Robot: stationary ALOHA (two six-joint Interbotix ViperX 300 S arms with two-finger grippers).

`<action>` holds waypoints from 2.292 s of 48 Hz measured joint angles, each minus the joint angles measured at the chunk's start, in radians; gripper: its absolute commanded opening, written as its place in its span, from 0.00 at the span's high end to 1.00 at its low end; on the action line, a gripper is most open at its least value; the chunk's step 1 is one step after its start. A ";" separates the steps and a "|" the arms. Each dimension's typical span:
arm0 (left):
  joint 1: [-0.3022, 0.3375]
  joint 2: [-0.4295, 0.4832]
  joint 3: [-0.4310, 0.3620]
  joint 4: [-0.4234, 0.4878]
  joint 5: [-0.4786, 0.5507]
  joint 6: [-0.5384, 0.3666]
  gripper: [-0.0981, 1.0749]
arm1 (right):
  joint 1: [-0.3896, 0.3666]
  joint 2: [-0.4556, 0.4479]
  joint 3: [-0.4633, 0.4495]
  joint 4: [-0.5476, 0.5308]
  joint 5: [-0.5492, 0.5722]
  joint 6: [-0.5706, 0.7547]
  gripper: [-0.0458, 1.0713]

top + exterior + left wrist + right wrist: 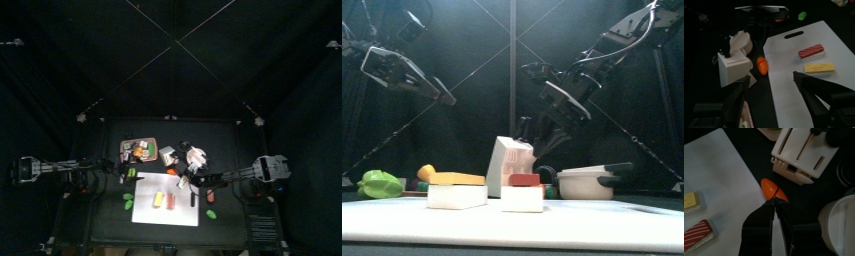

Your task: Grab carrot

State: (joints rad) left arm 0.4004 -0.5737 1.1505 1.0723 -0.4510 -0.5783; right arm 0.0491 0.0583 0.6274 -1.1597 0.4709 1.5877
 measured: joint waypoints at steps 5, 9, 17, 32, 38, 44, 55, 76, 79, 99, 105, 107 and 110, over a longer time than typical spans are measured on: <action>0.025 0.000 0.028 -0.146 -0.052 0.141 0.06 | -0.005 0.009 -0.005 0.000 0.000 0.002 0.40; 0.023 -0.002 0.046 -0.262 -0.075 0.262 0.06 | -0.005 0.018 -0.009 0.000 -0.002 -0.003 0.33; 0.018 -0.002 0.061 -0.457 -0.081 0.390 0.06 | -0.003 0.040 -0.015 0.002 -0.002 -0.048 0.22; 0.015 0.000 0.069 -0.569 -0.055 0.416 0.06 | -0.012 0.098 -0.063 0.040 -0.003 -0.169 0.09; 0.015 0.000 0.069 -0.580 -0.035 0.416 0.06 | -0.034 0.118 -0.069 0.066 -0.002 -0.170 0.09; 0.015 -0.002 0.069 -0.597 -0.026 0.417 0.06 | -0.052 0.132 -0.069 0.078 -0.006 -0.170 0.09; 0.015 0.000 0.069 -0.603 -0.011 0.417 0.06 | -0.072 0.147 -0.069 0.091 -0.103 -0.170 0.09; 0.015 -0.002 0.069 -0.604 -0.008 0.417 0.06 | -0.106 0.176 -0.052 0.084 -0.146 -0.170 0.18; 0.015 0.000 0.069 -0.604 -0.008 0.417 0.06 | -0.106 0.176 -0.052 0.084 -0.147 -0.169 0.24; 0.015 -0.002 0.067 -0.609 0.021 0.419 0.06 | -0.101 0.161 -0.049 0.094 -0.124 -0.172 0.34; 0.015 -0.002 0.069 -0.612 0.021 0.419 0.06 | -0.097 0.149 -0.049 0.092 -0.112 -0.172 0.34; 0.015 -0.002 0.069 -0.612 0.021 0.419 0.06 | -0.097 0.149 -0.049 0.095 -0.107 -0.172 0.34; 0.015 -0.002 0.069 -0.612 0.021 0.419 0.06 | -0.095 0.149 -0.049 0.106 -0.101 -0.172 0.34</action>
State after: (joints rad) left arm 0.4157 -0.5752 1.2195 0.4602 -0.4295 -0.1595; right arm -0.0460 0.2071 0.5783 -1.0538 0.3697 1.4159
